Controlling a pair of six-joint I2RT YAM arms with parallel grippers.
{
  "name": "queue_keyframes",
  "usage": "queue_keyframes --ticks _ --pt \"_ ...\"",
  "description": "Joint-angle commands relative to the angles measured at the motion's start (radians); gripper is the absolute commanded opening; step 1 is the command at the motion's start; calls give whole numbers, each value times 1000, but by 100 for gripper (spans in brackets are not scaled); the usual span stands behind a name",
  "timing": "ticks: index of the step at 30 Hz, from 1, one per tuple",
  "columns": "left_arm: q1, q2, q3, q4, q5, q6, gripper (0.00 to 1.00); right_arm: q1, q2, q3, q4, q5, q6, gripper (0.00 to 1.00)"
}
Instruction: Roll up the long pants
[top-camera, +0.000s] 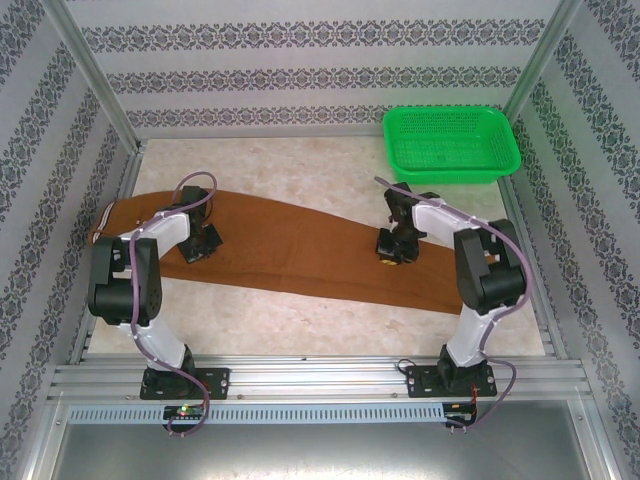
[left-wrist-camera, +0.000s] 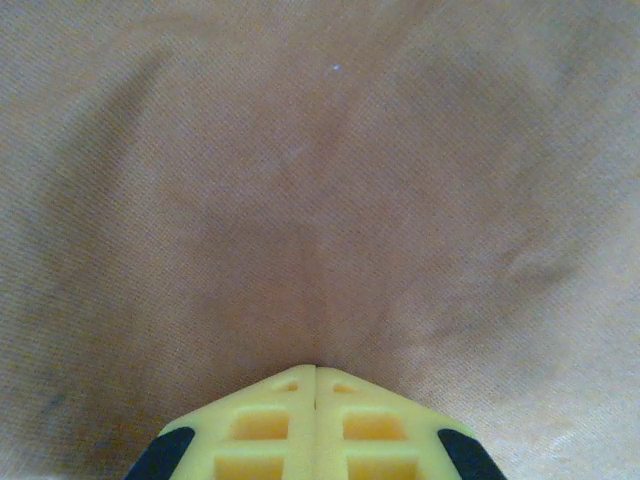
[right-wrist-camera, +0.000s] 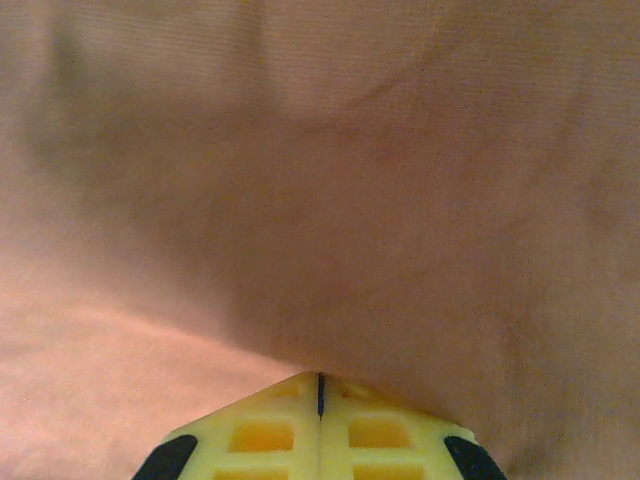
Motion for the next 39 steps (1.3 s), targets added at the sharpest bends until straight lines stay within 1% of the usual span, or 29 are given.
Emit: queue_keyframes --ticks 1,5,10,15,19,21,23,24,25,26,27,28,30,33,36,39 --pt "20 25 -1 10 13 -38 0 -26 55 75 -54 16 8 0" --pt "49 60 -3 37 69 -63 0 -78 117 145 -100 56 -8 0" --pt "49 86 13 44 77 -71 0 -140 182 241 -132 98 -27 0" --pt "49 112 35 49 85 -79 0 -168 292 387 -161 109 -44 0" --pt "47 132 78 62 109 -89 0 -177 392 556 -222 143 -70 0" --pt "41 121 101 60 113 -85 0 -186 400 601 -239 127 -70 0" --pt "26 89 132 31 67 -62 0 -188 327 574 -217 177 -72 1" --pt "24 71 142 15 39 -50 3 -190 275 544 -200 210 -75 18" --pt "24 44 153 3 13 -38 14 -201 208 499 -180 240 -78 49" --pt "24 18 160 -11 -11 -25 25 -215 140 443 -165 261 -73 76" --pt "24 -3 166 -19 -27 -11 35 -230 87 402 -154 261 -64 89" --pt "24 -25 171 -24 -36 8 43 -248 27 349 -131 233 -57 97" --pt "21 -57 177 -45 -50 41 48 -268 -49 279 -101 162 -34 98" --pt "4 -83 172 -67 -55 93 50 -226 -90 211 -79 61 -6 97" --pt "-31 -92 159 -64 -62 137 52 -110 -83 175 -77 40 16 96" --pt "-58 -97 145 -40 -26 151 53 4 -52 147 -37 -26 58 93"
